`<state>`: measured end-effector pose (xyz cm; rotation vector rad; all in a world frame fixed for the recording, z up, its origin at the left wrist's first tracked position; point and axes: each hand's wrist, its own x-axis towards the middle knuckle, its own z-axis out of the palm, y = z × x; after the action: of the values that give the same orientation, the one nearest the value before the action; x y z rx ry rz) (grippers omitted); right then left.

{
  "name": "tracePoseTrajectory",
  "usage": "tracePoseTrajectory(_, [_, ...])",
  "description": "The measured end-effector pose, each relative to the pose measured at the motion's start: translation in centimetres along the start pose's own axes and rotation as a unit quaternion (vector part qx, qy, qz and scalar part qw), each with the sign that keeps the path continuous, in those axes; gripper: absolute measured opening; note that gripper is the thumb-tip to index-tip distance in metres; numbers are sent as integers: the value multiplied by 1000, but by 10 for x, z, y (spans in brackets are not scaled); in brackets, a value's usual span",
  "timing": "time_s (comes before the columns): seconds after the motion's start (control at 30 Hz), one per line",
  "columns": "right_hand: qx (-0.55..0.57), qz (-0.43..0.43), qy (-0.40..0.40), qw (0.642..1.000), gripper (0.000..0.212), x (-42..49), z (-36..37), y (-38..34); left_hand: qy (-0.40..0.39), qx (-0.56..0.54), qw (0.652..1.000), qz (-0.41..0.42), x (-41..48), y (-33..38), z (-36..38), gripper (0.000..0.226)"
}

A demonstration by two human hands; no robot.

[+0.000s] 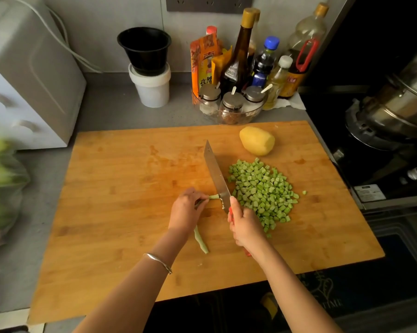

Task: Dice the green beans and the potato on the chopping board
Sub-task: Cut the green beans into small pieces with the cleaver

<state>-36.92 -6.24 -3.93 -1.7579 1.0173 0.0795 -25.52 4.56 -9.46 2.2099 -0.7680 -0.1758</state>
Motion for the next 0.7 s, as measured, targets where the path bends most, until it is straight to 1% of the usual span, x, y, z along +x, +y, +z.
tracePoseTrajectory(0.1, [1, -21, 33, 999, 60, -1, -6, 9, -6, -3, 1000, -5, 5, 6, 3, 13])
tracePoseTrajectory(0.23, [35, -35, 26, 998, 56, -9, -14, 12, -12, 12, 1000, -17, 9, 13, 6, 27])
tracePoseTrajectory(0.3, [37, -48, 17, 998, 56, -13, -15, 13, 1, 10, 1000, -12, 4, 11, 4, 31])
tracePoseTrajectory(0.37, [31, -57, 6, 998, 56, -16, -13, 13, 30, 8, 1000, -4, -3, 7, -1, 24])
tracePoseTrajectory(0.43, [28, -61, -2, 998, 57, -18, -8, 12, 40, 14, 999, -5, -6, 4, -5, 15])
tracePoseTrajectory(0.57, [-11, -33, 7, 999, 59, -15, 3, 11, 25, 0, 1000, -17, -8, 4, -2, 6])
tracePoseTrajectory(0.63, [-38, -18, 16, 999, 61, -11, 8, 7, 14, -5, 1000, -21, -9, 4, 1, 5])
tracePoseTrajectory(0.7, [-34, -17, 22, 999, 62, -5, 11, 3, 6, 0, 1000, -22, -9, 3, 1, 8])
